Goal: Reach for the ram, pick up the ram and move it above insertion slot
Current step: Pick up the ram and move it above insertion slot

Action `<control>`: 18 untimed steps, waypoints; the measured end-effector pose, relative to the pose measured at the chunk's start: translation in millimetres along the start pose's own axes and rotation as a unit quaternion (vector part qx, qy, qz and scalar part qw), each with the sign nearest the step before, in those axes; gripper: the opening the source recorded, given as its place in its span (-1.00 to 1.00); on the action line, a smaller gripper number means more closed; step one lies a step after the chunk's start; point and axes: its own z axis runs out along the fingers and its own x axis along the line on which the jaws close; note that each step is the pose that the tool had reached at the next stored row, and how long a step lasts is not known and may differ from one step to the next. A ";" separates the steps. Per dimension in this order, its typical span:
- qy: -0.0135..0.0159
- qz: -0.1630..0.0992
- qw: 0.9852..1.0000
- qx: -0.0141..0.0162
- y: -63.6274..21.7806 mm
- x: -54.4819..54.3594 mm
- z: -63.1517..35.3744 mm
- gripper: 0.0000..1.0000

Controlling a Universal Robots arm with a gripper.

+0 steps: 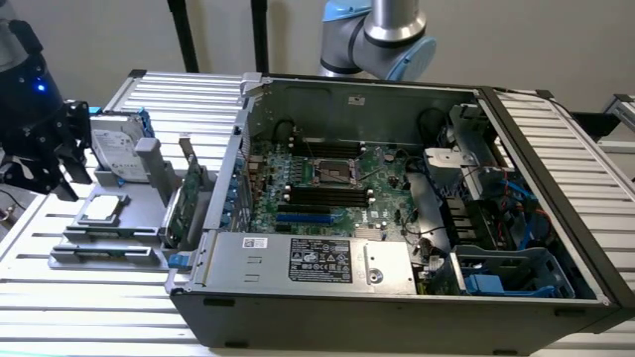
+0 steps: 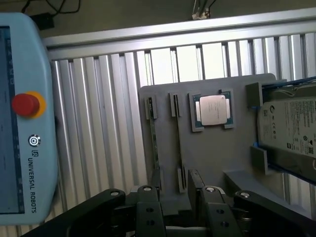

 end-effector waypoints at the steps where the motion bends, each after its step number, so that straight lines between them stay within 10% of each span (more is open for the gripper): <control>1: 0.000 -0.001 1.000 0.000 -0.1 0.3 1.9 -0.27; 18: 0.000 -0.015 1.000 0.000 -2.6 12.5 32.7 -0.27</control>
